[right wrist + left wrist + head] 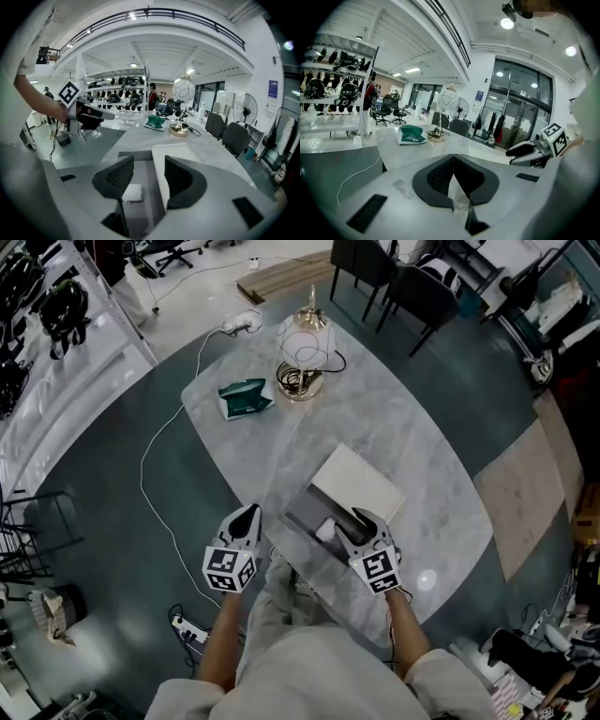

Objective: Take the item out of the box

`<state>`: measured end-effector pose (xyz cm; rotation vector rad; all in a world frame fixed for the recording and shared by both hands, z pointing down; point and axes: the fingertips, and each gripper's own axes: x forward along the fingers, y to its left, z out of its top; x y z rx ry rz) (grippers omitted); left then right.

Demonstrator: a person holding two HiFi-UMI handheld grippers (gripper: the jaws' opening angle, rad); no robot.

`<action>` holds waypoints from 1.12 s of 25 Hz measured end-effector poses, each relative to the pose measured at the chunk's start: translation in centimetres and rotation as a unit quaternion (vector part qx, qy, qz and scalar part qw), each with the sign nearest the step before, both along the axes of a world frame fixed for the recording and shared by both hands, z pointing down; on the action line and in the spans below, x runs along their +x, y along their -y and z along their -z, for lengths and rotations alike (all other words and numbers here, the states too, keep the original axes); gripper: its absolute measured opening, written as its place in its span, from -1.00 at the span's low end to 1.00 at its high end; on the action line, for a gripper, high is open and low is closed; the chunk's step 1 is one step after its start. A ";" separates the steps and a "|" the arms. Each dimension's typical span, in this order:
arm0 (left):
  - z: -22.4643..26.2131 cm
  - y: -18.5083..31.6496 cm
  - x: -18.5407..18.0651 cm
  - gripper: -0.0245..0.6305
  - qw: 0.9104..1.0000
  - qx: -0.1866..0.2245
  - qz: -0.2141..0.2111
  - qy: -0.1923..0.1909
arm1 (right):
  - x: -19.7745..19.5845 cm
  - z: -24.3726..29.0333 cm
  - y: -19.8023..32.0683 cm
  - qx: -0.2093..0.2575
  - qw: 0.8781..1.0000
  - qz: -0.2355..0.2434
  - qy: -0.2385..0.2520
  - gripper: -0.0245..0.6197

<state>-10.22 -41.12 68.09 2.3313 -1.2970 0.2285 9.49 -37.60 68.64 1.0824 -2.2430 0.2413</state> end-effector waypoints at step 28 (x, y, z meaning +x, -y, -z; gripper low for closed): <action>-0.8 -1.5 -1.2 -0.88 1.000 -0.010 0.009 -0.001 | -1.5 -6.3 -4.5 0.028 0.883 0.357 -0.305 -0.28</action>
